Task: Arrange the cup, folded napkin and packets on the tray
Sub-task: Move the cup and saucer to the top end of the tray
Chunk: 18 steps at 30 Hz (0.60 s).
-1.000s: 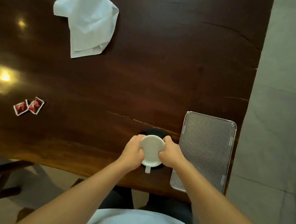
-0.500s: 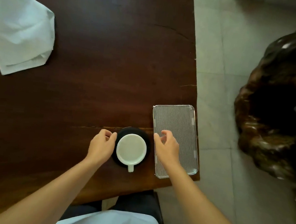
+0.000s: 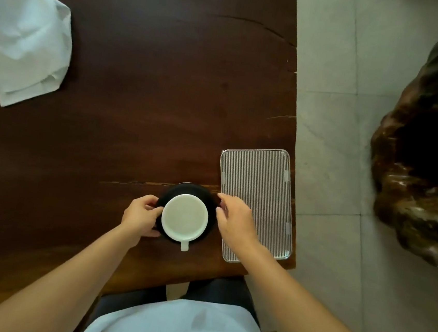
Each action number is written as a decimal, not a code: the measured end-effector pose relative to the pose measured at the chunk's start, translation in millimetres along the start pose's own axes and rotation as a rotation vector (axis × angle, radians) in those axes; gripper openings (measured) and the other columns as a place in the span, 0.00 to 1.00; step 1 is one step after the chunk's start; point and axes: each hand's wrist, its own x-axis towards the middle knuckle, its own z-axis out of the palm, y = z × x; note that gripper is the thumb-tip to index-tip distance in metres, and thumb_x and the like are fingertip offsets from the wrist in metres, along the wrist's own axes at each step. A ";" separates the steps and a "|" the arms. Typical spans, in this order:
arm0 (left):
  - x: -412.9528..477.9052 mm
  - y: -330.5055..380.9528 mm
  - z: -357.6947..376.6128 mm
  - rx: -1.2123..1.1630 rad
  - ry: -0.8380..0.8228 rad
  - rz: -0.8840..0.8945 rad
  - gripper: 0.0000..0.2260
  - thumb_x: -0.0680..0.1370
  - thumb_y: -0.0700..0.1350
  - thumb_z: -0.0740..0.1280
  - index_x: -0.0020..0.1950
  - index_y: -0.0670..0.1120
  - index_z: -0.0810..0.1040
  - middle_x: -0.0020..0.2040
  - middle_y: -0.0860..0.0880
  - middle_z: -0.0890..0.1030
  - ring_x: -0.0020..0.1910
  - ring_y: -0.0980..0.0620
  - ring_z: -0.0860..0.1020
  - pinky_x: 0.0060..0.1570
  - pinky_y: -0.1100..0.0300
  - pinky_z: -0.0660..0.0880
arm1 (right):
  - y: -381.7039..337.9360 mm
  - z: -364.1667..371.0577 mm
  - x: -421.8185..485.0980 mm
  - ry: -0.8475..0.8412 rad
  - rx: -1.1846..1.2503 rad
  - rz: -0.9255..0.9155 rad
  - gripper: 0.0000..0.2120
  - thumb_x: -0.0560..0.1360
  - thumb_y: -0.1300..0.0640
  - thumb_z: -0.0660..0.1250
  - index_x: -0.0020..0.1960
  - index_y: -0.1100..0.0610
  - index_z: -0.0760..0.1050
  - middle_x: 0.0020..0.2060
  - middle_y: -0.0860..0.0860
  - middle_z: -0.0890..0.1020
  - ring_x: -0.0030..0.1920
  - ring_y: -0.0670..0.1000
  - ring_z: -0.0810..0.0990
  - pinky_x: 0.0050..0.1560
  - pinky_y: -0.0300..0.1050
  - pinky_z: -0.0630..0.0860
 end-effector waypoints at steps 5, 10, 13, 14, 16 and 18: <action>-3.6 -1.3 1.9 -0.004 0.014 0.043 0.06 0.82 0.40 0.66 0.55 0.50 0.79 0.52 0.44 0.81 0.52 0.42 0.81 0.45 0.41 0.84 | -19.5 -1.4 28.1 -0.160 -0.188 -0.037 0.15 0.82 0.57 0.60 0.68 0.59 0.73 0.60 0.54 0.76 0.60 0.55 0.77 0.60 0.50 0.77; -6.0 -11.4 6.4 -0.028 0.072 0.074 0.09 0.82 0.40 0.67 0.61 0.49 0.80 0.51 0.46 0.81 0.50 0.45 0.81 0.41 0.46 0.85 | -31.6 -6.7 53.1 -0.248 -0.504 -0.122 0.05 0.81 0.60 0.63 0.53 0.60 0.76 0.48 0.57 0.79 0.48 0.59 0.80 0.48 0.54 0.80; -5.4 -14.6 9.0 -0.011 0.089 0.096 0.09 0.82 0.41 0.67 0.61 0.48 0.79 0.51 0.47 0.80 0.49 0.46 0.81 0.40 0.47 0.86 | -41.1 -6.6 59.5 -0.267 -0.561 -0.137 0.05 0.80 0.62 0.64 0.54 0.60 0.77 0.47 0.57 0.80 0.49 0.58 0.81 0.45 0.51 0.77; -4.7 -15.1 9.5 -0.010 0.092 0.104 0.09 0.82 0.41 0.67 0.60 0.49 0.78 0.51 0.47 0.80 0.49 0.46 0.81 0.40 0.47 0.86 | -44.1 -7.0 61.7 -0.275 -0.577 -0.139 0.05 0.80 0.62 0.64 0.54 0.60 0.78 0.47 0.57 0.81 0.50 0.59 0.81 0.45 0.51 0.77; -3.6 -16.3 10.4 0.005 0.094 0.114 0.08 0.81 0.42 0.67 0.60 0.50 0.78 0.51 0.48 0.80 0.49 0.46 0.81 0.41 0.47 0.85 | -46.6 -7.3 64.6 -0.292 -0.603 -0.138 0.05 0.80 0.62 0.64 0.53 0.60 0.78 0.49 0.58 0.82 0.51 0.60 0.82 0.47 0.52 0.78; -3.7 -18.0 12.3 -0.015 0.110 0.104 0.08 0.81 0.42 0.67 0.60 0.50 0.78 0.52 0.48 0.80 0.49 0.46 0.81 0.41 0.46 0.85 | -47.1 -8.0 65.1 -0.319 -0.604 -0.142 0.05 0.80 0.62 0.64 0.54 0.61 0.78 0.52 0.60 0.81 0.52 0.60 0.82 0.48 0.52 0.78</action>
